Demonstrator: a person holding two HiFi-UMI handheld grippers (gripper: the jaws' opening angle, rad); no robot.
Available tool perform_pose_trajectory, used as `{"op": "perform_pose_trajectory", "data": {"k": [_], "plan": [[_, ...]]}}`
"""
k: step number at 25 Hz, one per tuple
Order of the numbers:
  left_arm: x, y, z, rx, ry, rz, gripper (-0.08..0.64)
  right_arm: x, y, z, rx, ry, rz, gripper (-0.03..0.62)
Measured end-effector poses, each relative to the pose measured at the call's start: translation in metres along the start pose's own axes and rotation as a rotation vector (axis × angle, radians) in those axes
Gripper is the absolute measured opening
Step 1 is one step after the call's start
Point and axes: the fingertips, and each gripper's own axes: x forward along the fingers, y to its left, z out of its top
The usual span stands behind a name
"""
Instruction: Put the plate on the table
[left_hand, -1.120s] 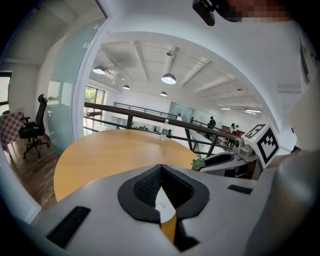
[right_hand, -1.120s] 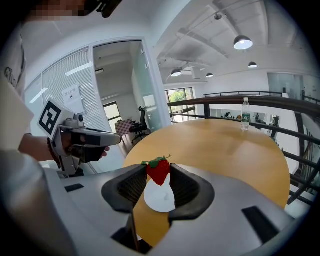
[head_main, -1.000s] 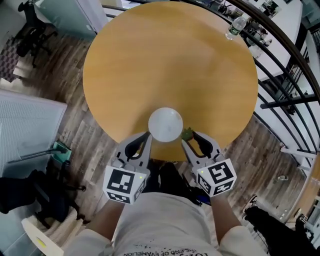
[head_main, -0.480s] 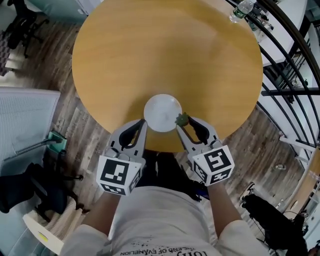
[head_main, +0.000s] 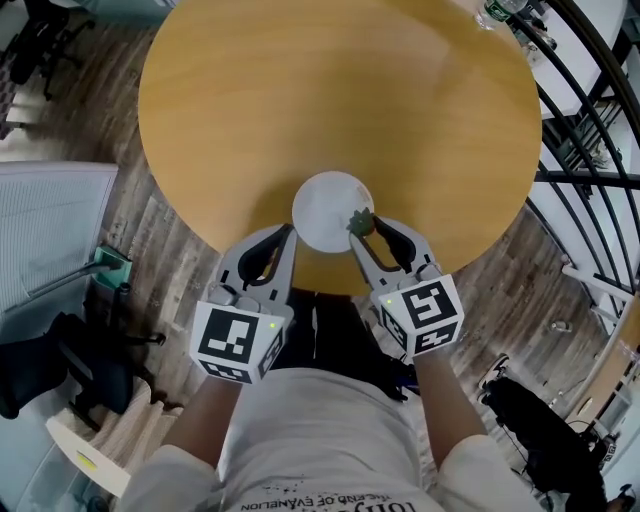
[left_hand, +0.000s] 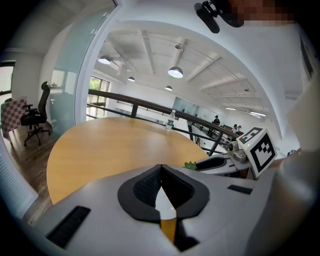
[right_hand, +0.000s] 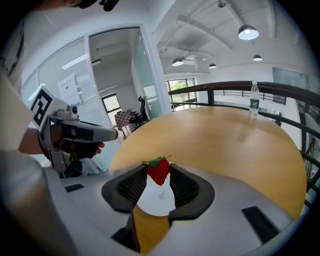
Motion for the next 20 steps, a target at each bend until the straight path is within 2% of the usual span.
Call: {"op": "perform_pose_trajectory", "data": {"k": [13,20], "plan": [[0.004,0.007,-0.011,-0.006,0.017,0.016,0.023,0.056,-0.004,-0.042,-0.146,0.168,-0.035,0.155],[-0.003,0.009,-0.018,-0.019,0.031,0.017,0.023,0.078,-0.003,-0.061,-0.192,0.24,-0.043,0.155]]}}
